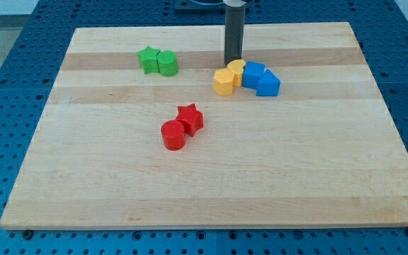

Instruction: Separate green circle and green star

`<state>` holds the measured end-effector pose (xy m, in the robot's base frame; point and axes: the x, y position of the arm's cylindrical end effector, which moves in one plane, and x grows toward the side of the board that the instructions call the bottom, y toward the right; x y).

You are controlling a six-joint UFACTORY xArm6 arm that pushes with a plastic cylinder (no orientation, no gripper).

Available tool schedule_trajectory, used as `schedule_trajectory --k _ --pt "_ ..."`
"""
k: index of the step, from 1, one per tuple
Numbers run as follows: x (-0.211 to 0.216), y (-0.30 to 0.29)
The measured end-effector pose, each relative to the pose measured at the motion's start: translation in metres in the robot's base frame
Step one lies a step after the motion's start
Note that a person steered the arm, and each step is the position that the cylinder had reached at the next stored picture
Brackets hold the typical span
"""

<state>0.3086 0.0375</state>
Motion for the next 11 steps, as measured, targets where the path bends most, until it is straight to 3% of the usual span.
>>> schedule_trajectory --k 2,6,10,11 --pt "-0.009 -0.001" --pt "-0.018 -0.089" --pt "-0.003 -0.148" --pt "0.024 -0.151"
